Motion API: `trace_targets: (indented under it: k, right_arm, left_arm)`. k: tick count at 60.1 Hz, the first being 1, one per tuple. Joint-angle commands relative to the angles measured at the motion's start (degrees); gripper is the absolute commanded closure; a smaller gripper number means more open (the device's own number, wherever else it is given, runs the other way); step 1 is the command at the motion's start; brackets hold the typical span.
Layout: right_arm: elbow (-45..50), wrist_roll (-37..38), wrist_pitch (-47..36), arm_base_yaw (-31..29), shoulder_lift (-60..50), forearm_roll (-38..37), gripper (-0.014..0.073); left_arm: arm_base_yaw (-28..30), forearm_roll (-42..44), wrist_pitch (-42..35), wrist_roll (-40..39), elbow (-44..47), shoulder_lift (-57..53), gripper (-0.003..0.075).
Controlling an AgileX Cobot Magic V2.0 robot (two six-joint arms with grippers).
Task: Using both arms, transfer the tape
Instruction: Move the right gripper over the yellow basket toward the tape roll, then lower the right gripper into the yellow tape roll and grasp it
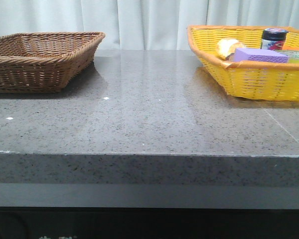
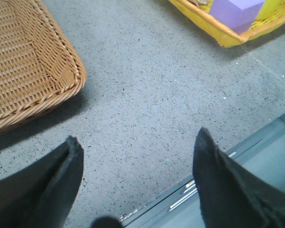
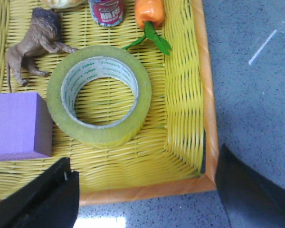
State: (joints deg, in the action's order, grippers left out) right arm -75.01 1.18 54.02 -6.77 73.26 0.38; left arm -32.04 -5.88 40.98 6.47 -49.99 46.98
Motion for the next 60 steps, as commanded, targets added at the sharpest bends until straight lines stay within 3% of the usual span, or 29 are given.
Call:
trace_targets:
  k: [1, 21, 50, 60]
  right_arm:
    - [-6.33, -2.32, 1.33, -0.3, 3.26, -0.38, -0.0009]
    - [-21.85, -6.51, 12.91, -0.3, 20.23, 0.18, -0.0009]
    - [-31.31, -9.12, 12.92, -0.3, 35.31, 4.68, -0.0006]
    - [-32.26, -9.24, 12.11, -0.3, 37.95, 4.68, 0.0091]
  left_arm:
    - [-0.54, -0.61, -3.45, 0.08, -1.9, -0.04, 0.0247]
    - [-0.54, -0.61, -3.45, 0.08, -1.9, -0.04, 0.0247]
    - [-0.54, -0.61, -3.45, 0.08, -1.9, -0.04, 0.0247]
    - [-0.54, -0.61, -3.45, 0.08, -1.9, -0.04, 0.0247]
